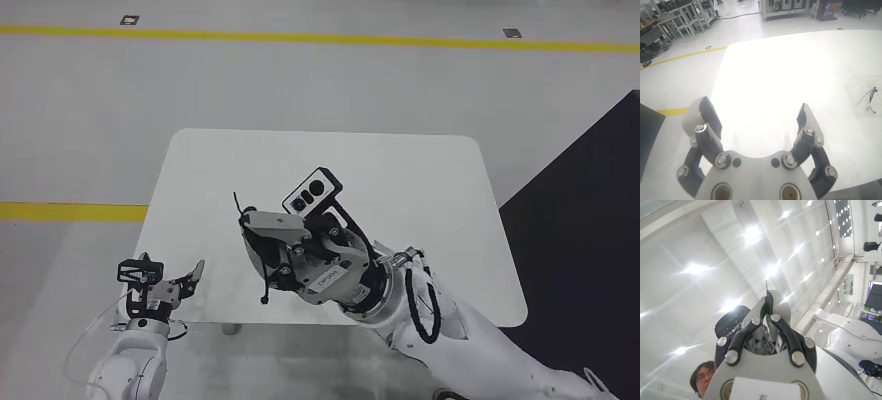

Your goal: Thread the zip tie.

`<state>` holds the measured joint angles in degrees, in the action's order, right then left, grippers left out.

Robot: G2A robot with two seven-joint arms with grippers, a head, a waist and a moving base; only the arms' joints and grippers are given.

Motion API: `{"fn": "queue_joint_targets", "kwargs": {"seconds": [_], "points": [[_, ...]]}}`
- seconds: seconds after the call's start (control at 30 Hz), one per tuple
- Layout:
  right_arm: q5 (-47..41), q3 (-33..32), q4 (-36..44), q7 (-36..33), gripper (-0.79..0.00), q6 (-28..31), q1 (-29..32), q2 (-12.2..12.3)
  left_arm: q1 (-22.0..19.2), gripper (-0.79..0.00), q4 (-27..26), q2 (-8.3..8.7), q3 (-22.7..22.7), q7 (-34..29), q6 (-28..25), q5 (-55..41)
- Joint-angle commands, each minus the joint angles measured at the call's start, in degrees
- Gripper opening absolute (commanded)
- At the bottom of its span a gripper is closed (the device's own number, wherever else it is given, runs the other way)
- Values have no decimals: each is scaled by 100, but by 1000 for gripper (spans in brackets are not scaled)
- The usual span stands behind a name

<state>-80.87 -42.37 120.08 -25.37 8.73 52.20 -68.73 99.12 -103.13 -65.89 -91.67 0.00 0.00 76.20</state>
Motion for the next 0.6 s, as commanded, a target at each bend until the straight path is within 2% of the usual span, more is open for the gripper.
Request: {"fn": "queue_joint_targets", "kwargs": {"seconds": [0.0, 0.1, 0.3, 0.4, 0.57], "points": [[211, -72, 32, -12, -785, 60, 0, -22, 0, 0, 0, 0, 0, 0, 0, 0], [1556, -169, -25, 207, -785, 342, -65, -36, 0, 0, 0, 0, 0, 0, 0, 0], [2574, 66, -35, 532, -785, 579, -93, -173, 0, 0, 0, 0, 0, 0, 0, 0], [2756, 223, -21, 596, -785, 638, -137, -251, 0, 0, 0, 0, 0, 0, 0, 0], [2756, 223, -21, 596, -785, 638, -137, -251, 0, 0, 0, 0, 0, 0, 0, 0]]}}
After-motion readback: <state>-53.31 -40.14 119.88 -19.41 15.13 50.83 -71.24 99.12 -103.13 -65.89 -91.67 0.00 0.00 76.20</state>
